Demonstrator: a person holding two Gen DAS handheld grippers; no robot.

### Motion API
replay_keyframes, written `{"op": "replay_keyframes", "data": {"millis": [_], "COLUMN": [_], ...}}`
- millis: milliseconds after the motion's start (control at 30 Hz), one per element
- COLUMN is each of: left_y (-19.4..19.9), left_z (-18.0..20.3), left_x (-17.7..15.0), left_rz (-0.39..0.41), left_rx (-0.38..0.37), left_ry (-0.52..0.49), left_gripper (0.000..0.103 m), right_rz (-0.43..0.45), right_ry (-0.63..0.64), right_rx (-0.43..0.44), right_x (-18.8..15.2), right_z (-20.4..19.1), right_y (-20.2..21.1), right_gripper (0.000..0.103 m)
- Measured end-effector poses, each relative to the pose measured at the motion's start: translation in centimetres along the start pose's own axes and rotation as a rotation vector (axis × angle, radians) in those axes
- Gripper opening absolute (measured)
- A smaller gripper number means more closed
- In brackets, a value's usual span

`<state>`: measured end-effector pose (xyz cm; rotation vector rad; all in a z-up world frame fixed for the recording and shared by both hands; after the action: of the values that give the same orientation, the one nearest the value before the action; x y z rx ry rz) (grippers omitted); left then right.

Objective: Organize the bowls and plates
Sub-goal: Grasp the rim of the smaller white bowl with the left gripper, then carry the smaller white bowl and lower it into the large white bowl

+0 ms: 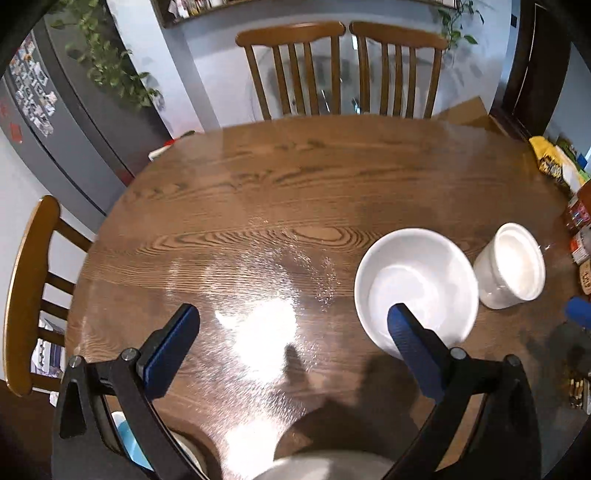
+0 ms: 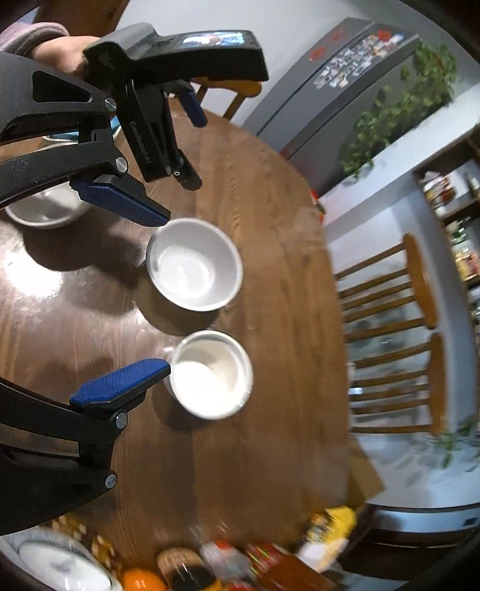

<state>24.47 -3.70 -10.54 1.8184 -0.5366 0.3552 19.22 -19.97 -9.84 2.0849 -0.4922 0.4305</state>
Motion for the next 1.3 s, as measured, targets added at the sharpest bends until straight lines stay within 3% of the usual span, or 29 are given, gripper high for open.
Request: {"op": "replay_keyframes", "data": {"millis": [200,400,600,667,833,1033,1300], "left_y": [-2.3,-3.9,-4.8,-4.8,-4.5,-4.2,-3.7], "left_z": [1.2,2.4,3.7,4.1,5.3,6.1,6.5], "left_x": [-0.7,-1.1,-1.1,-1.2,-1.4,-1.7,-1.9], "left_rz": [-0.041,-0.064,-0.074,-0.076,-0.072,-0.065,-0.053], "left_rx": [-0.004,-0.027,-0.062,-0.079,-0.121,-0.131,-0.131], "left_ry": [-0.021,-0.037,-0.061,-0.066,-0.089,-0.122,-0.139], "left_gripper": [0.099,0.089,0.067,0.051,0.029,0.014,0.013], "right_rz": [-0.018,-0.036,-0.032,-0.037,-0.053,-0.055,-0.059], "right_ry": [-0.105,-0.167,-0.193,-0.195,-0.182,-0.148,-0.140], "right_rx": [0.041,0.074,0.072,0.077,0.082,0.079,0.070], "right_x": [-1.0,-1.8,-1.7,-1.9,-1.9,-1.6,-1.6], "right_z": [1.8,2.2,2.6,2.7,2.7,2.1,2.0], "right_y": [-3.8,-6.2,-7.4,-7.7,-8.4,-8.5,-8.4], "right_gripper": [0.074,0.065,0.053,0.046,0.028,0.018,0.017]}}
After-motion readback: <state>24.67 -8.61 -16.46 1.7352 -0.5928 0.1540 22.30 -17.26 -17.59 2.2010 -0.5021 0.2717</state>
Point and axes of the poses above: each gripper's, at about its wrist camera, not at the fingertips, and y roughly against the way its jaws point, z to its right, x to its top, the point moved 10 cm from there along -y, roughly the way its jaws point, and after that the axes turned 11 degrees about x, right-handed, at the moved point
